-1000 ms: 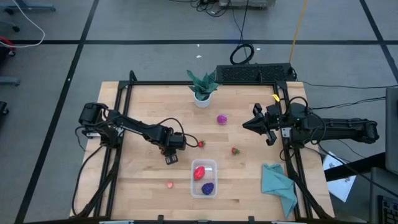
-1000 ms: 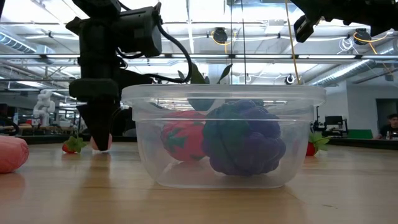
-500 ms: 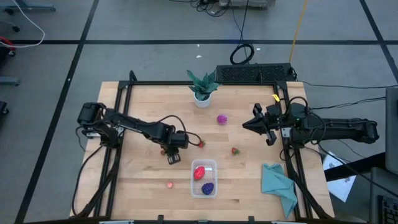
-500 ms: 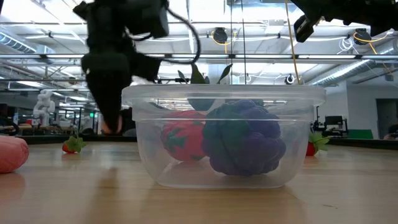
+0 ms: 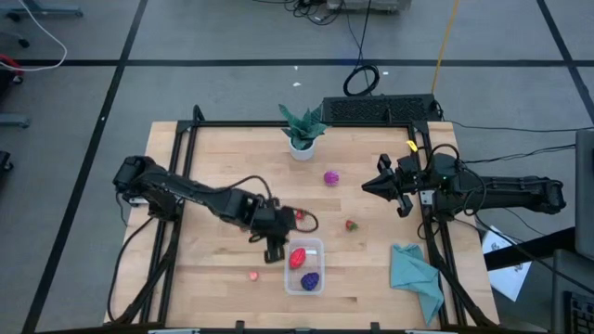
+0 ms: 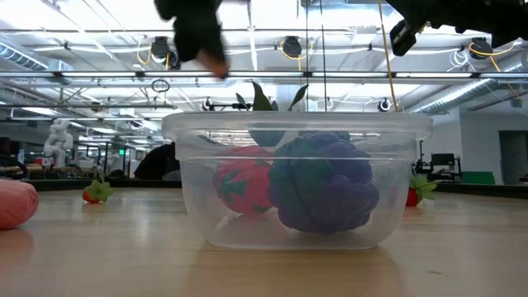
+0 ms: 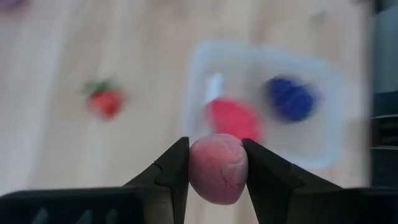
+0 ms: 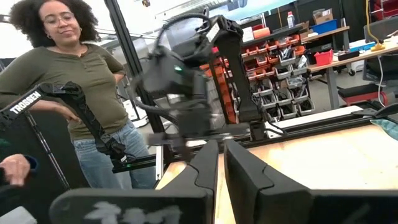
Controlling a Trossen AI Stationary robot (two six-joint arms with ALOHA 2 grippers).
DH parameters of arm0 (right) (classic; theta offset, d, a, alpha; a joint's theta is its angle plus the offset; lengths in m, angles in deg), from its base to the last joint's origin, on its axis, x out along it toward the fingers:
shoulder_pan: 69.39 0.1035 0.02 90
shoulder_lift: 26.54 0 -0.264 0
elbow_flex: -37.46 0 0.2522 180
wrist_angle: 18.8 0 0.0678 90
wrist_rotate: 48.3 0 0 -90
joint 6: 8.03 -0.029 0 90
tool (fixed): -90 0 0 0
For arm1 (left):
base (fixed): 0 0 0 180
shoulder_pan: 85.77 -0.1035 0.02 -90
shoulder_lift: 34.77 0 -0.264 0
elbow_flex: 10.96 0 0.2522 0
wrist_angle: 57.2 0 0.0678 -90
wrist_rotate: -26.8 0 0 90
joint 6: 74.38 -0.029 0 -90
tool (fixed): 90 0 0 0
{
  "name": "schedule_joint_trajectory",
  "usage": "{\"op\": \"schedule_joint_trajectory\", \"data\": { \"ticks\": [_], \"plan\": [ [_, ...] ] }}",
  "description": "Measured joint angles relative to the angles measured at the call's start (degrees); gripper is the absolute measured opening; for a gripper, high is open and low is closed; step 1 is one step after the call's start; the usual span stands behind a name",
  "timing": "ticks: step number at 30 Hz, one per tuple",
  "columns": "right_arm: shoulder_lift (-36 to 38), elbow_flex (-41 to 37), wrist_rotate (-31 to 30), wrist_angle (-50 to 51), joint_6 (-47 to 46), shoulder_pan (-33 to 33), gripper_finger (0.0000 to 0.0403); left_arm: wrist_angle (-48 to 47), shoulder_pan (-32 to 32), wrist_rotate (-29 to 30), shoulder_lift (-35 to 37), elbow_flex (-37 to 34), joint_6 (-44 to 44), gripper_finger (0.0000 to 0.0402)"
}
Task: Pick and placing Produce into tupperware
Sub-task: Put the top pink peach into the transparent container
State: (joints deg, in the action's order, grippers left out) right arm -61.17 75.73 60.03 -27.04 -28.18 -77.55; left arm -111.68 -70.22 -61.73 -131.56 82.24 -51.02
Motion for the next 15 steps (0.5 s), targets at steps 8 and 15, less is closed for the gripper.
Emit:
{"op": "schedule_joint_trajectory", "data": {
  "ticks": [8,15],
  "plan": [
    [0.0,0.0,0.0,0.0,-0.1,0.0,0.0018,6.7,4.1,-0.2,-4.4,-0.1,1.0,0.0129],
    [0.0,0.0,0.0,-0.1,-0.2,0.0,0.0018,6.3,3.7,-5.2,-12.4,4.3,-2.0,0.0129]
  ]
}}
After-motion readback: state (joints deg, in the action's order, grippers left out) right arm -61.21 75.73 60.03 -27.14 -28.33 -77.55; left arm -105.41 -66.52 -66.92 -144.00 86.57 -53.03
